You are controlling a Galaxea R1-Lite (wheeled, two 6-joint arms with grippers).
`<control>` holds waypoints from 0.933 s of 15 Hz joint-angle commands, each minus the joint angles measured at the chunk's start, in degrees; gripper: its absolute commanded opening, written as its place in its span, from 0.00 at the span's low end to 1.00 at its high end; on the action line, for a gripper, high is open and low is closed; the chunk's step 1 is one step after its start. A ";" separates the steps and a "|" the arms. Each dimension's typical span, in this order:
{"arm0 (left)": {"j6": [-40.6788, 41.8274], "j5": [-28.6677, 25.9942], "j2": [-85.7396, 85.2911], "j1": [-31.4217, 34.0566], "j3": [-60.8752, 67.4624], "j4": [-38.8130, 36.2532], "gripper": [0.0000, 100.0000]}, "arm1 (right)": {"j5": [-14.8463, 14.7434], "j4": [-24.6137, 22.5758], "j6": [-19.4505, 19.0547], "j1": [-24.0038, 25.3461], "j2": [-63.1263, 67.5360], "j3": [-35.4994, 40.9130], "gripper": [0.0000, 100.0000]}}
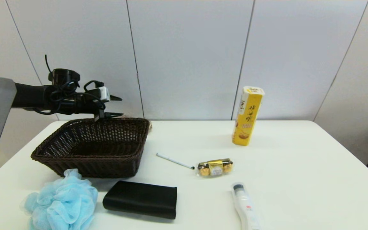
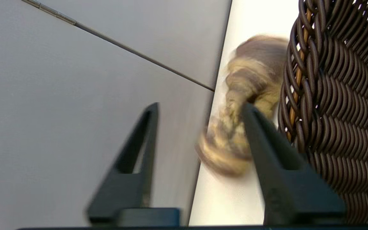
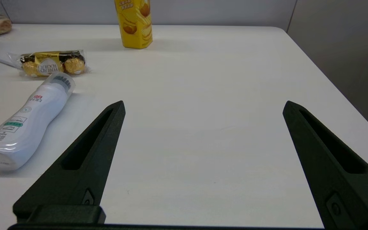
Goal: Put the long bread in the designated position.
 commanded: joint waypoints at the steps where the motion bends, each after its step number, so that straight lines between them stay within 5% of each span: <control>1: 0.43 -0.31 -0.07 -0.03 0.01 0.05 1.00 | 0.02 0.00 -0.04 -0.01 0.07 0.00 1.00; 14: -5.37 0.56 -14.66 0.06 -6.06 7.52 1.00 | 0.02 0.00 -0.04 -0.01 0.07 0.00 1.00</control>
